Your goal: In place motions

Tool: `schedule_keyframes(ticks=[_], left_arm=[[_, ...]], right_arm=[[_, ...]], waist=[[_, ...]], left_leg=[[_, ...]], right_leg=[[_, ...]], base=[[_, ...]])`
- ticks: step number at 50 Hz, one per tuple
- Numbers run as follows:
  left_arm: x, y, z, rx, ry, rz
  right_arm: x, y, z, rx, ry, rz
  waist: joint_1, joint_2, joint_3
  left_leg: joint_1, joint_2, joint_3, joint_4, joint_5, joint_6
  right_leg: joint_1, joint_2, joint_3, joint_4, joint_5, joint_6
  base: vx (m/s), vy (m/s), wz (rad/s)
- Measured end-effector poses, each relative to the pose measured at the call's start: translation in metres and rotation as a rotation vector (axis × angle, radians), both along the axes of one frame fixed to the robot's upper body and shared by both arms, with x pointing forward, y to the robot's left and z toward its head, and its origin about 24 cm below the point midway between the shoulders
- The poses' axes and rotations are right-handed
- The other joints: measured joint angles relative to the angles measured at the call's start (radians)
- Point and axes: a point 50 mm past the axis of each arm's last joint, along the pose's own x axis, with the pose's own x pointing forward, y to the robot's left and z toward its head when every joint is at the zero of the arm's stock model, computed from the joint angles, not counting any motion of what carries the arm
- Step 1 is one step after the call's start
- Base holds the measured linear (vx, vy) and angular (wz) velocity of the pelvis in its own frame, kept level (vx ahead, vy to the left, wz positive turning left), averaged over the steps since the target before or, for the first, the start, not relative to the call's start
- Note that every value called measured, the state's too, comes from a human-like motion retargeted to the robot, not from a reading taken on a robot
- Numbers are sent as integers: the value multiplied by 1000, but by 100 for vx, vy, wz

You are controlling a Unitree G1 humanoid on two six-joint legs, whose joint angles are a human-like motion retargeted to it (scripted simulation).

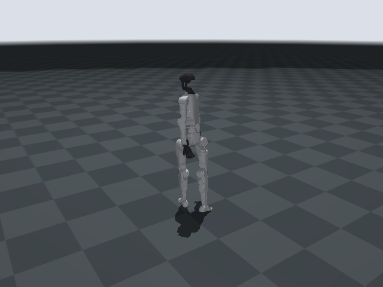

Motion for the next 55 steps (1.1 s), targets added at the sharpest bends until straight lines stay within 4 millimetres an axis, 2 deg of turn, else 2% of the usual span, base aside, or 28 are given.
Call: schedule_keyframes(ticks=[5, 9, 16, 20, 25, 30, 39, 44, 47, 50, 52, 55], left_arm=[[15, 4, 0, 9, -60, 106], [21, 14, 1, 36, -93, 162], [12, 39, 4, 92, -85, 145], [2, 44, 4, 105, -62, 127], [-2, 38, 3, 82, -53, 139], [3, 27, 1, 46, -78, 142], [35, 6, -2, -42, -175, 112], [42, 1, -2, -49, -204, 65], [40, -1, -3, -56, -193, 35], [31, -4, -3, -64, -162, 8], [22, -7, -4, -68, -132, 2], [8, -11, -4, -74, -81, 4]], right_arm=[[-14, 2, -1, 2, 54, 8], [-21, -3, 0, -4, 83, -33], [-16, -15, 3, -37, 71, -110], [-7, -19, 4, -46, 39, -126], [3, -21, 5, -66, 39, -93], [-1, -18, 5, -73, 87, -28], [-41, 0, 3, -51, 210, -38], [-69, 14, 4, -23, 295, -46], [-79, 25, 4, 13, 321, -94], [-82, 31, 3, 12, 310, -194], [-82, 29, 3, 8, 315, -189], [-77, 20, 4, 0, 332, -87]], waist=[[-35, -9, -12], [-127, -4, -42], [-301, 19, -86], [-393, 42, -107], [-488, 77, -104], [-565, 113, -117], [-658, 164, -127], [-681, 180, -155], [-631, 167, -172], [-626, 162, -183], [-638, 162, -186], [-705, 174, -188]], left_leg=[[-11, 25, 70, 34, -50, 55], [11, 45, 88, 29, -98, 98], [37, 104, 239, 34, -172, 117], [69, 141, 355, 22, -207, 112], [126, 182, 482, 2, -245, 106], [179, 217, 596, -24, -273, 92], [241, 259, 712, -35, -302, 76], [242, 268, 744, -37, -306, 71], [251, 264, 802, -39, -314, 66], [249, 261, 797, -40, -314, 65], [247, 261, 777, -38, -313, 65], [231, 261, 697, -39, -299, 68]], right_leg=[[-37, -49, 124, 9, 5, -25], [-84, -65, 201, 4, 11, -52], [-179, -93, 400, -8, 33, -102], [-235, -99, 509, -18, 56, -129], [-283, -85, 633, -39, 91, -158], [-332, -66, 736, -44, 120, -171], [-367, -29, 834, -35, 142, -181], [-375, -9, 869, -41, 141, -188], [-400, 17, 920, -33, 138, -216], [-402, 24, 919, -37, 136, -227], [-397, 18, 903, -40, 138, -225], [-381, -9, 835, -48, 142, -205]], base=[[-21, -23, -154], [-36, -22, -153], [-45, -9, -181], [-53, 3, -185], [-54, 14, -186], [-41, 24, -161], [-23, 21, -81], [-4, 13, -35], [-4, 7, -87], [-1, 3, 4], [0, 5, 53], [2, 4, 111]])
